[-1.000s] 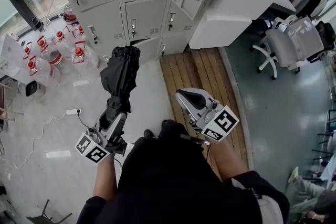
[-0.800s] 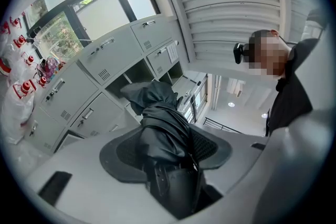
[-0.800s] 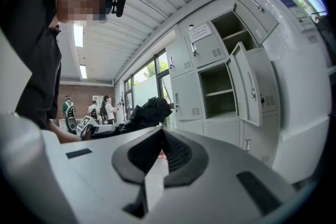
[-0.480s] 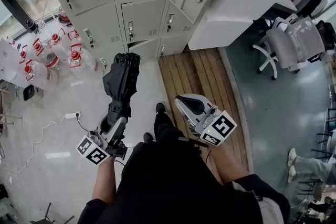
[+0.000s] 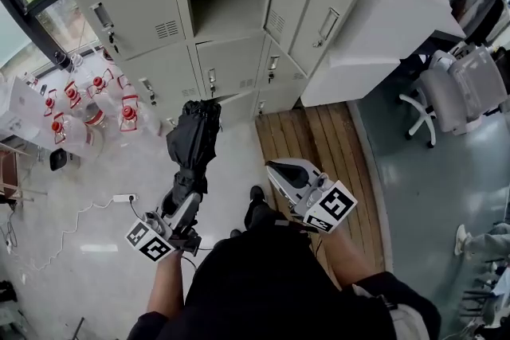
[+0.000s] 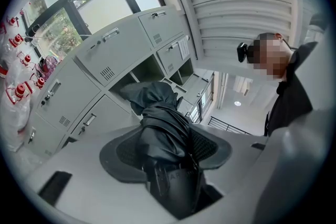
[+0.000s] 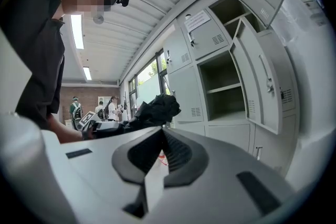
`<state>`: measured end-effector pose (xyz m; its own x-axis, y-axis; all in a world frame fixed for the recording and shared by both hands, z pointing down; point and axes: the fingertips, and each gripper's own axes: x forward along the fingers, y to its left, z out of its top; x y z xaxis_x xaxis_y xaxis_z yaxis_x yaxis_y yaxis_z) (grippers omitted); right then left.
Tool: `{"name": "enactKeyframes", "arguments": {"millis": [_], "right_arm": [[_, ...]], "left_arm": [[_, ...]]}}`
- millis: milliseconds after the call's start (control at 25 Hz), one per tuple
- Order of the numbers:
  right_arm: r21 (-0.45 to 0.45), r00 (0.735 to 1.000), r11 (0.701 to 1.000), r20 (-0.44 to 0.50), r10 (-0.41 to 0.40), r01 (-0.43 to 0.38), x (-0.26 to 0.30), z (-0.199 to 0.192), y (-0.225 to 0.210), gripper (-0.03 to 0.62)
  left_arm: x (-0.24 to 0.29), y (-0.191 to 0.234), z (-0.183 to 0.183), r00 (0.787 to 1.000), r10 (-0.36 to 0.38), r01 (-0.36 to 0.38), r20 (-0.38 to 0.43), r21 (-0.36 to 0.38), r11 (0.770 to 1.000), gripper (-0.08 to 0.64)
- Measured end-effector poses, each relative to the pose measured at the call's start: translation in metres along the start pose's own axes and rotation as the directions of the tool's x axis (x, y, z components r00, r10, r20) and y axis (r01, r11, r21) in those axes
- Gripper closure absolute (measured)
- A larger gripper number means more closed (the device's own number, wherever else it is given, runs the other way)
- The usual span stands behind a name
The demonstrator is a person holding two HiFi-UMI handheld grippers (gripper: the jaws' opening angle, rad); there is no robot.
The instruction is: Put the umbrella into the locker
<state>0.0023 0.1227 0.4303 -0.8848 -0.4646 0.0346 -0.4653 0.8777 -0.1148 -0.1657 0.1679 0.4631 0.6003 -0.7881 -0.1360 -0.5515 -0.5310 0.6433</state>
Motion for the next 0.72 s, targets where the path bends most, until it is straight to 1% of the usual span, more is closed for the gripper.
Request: {"name": "enactKeyframes", "arguments": {"millis": [240,520,720], "right_arm": [[-0.015,0.999,0.999,0.012,0.043,-0.043,0.021,0.017,-0.044,0.581],[-0.016,0.996,0.996,0.025,0.087,-0.086,0.035,0.037,-0.101,0.581],[-0.010,0.991,0.991,0.039,0.131,-0.130,0.044,0.038,-0.137,0.581]], "left_arm": [[0.042,0.015,0.019,0.999,0.019,-0.019,0.025,-0.010,1.000,0.314],[0.106,0.032,0.043,0.998,0.042,-0.041,0.056,-0.028,0.999,0.314],[0.148,0.043,0.049,0.997,0.052,-0.050,0.065,-0.020,0.999,0.316]]}}
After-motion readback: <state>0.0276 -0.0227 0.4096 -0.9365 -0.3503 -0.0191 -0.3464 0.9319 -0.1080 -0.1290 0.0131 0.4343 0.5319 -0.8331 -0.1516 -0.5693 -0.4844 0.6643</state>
